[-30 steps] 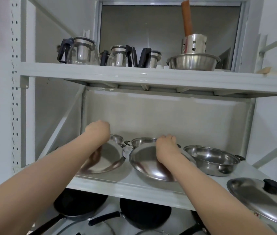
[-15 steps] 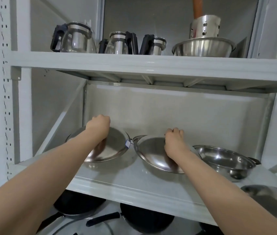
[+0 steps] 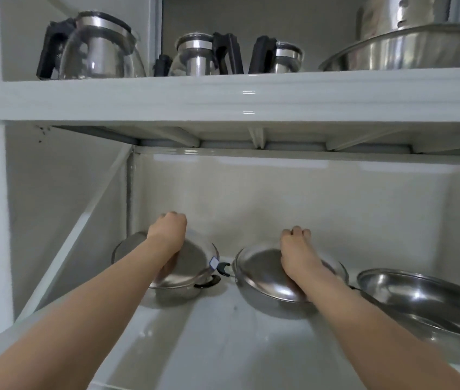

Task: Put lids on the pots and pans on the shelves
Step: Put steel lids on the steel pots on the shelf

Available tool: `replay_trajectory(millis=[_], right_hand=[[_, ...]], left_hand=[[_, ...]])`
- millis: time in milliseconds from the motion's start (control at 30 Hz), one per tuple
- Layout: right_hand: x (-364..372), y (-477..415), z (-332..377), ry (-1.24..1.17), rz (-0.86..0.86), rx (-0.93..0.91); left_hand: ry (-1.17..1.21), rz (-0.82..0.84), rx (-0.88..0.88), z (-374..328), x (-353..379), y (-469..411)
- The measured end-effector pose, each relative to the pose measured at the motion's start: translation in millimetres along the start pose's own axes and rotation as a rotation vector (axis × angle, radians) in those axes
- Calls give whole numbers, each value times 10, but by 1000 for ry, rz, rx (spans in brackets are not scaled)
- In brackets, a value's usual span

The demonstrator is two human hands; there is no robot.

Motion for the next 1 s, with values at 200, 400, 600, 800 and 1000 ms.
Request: replay_trajectory(millis=[200, 400, 600, 800, 1000], right_hand=[[241, -237, -103, 53, 20, 38], [494, -343, -194, -17, 88, 67], [548, -438, -128, -22, 94, 41], [604, -422, -88, 15, 75, 14], [609, -419, -59, 19, 98, -5]], left_hand=[[21, 44, -8, 118, 349, -321], [45, 68, -23, 195, 540, -466], [37, 7, -13, 322, 561, -504], [45, -46, 23, 398, 622, -420], [102, -43, 12, 363, 627, -397]])
Point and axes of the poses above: each hand's wrist, its own y-axis away from the middle knuckle, its own x-axis out of the palm, z = x × y, the point moved 8 cm from there along -y, towards the middle knuckle, and after that the axes turned 3 degrees about y, right-handed, at the moved point
